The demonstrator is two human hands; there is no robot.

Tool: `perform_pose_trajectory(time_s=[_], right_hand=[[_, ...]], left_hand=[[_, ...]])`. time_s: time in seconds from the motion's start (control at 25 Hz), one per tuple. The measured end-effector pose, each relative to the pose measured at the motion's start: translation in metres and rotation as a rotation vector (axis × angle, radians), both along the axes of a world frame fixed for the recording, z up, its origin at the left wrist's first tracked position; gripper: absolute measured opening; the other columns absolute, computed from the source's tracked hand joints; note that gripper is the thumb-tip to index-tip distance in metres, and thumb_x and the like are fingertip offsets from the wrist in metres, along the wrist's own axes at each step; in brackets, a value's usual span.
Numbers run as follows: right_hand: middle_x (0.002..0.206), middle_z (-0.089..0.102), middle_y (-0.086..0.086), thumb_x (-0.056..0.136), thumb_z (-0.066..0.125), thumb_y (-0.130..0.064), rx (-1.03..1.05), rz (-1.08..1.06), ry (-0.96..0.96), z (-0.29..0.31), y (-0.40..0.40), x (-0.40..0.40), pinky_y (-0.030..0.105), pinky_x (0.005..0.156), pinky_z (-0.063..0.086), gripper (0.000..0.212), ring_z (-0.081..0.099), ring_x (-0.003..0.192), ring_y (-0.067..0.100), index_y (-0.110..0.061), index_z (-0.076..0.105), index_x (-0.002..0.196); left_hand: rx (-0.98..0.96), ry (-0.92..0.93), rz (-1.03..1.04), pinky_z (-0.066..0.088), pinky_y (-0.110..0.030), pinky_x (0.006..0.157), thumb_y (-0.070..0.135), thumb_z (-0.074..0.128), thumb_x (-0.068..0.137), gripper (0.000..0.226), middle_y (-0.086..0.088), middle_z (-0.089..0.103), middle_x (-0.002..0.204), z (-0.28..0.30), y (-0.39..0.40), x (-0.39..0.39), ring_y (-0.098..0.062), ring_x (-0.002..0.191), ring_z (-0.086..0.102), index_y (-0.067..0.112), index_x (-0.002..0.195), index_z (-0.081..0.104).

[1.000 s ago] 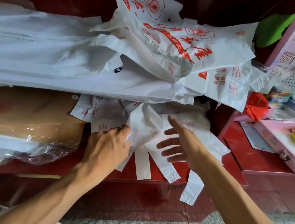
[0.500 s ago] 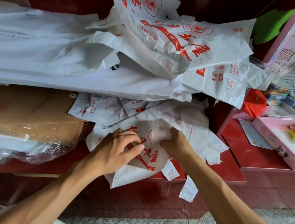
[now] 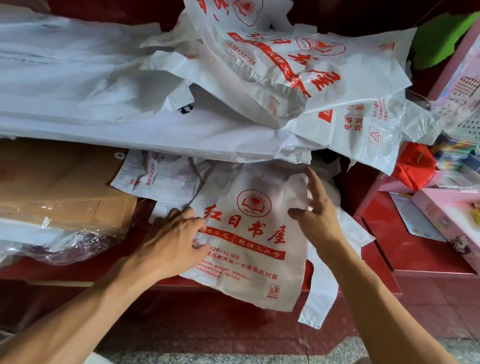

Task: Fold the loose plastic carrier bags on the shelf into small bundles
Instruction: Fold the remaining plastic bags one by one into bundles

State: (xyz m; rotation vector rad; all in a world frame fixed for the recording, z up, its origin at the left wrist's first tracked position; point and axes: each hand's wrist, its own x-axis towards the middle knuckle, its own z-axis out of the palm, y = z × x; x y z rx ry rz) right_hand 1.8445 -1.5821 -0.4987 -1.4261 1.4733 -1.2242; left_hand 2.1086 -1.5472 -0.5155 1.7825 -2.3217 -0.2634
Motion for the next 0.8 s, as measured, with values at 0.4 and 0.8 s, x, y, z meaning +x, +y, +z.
perform_pose_trajectory(time_s=[0.4,0.8], right_hand=[[0.156,0.032,-0.007,0.082,0.062,0.009,0.002,0.002,-0.134,0.007,-0.005,-0.007,0.027,0.099,0.037,0.069,0.032,0.141,0.015,-0.026,0.049,0.140],[0.149,0.043,0.008,0.086,0.050,0.005,0.145,-0.266,0.178,-0.008,-0.020,-0.005,0.034,0.087,0.053,0.066,0.055,0.114,0.023,-0.018,0.038,0.147]], left_hand=[[0.099,0.113,-0.172,0.031,-0.023,0.108,0.018,0.055,0.092,0.036,0.015,0.046,0.134,0.001,0.006,0.003,-0.004,0.127,0.041,0.023,0.128,0.055],[0.211,0.021,-0.236,0.022,-0.033,0.118,0.086,0.051,0.061,0.095,0.024,0.026,0.144,0.005,0.009,0.012,-0.003,0.140,0.023,0.038,0.142,0.041]])
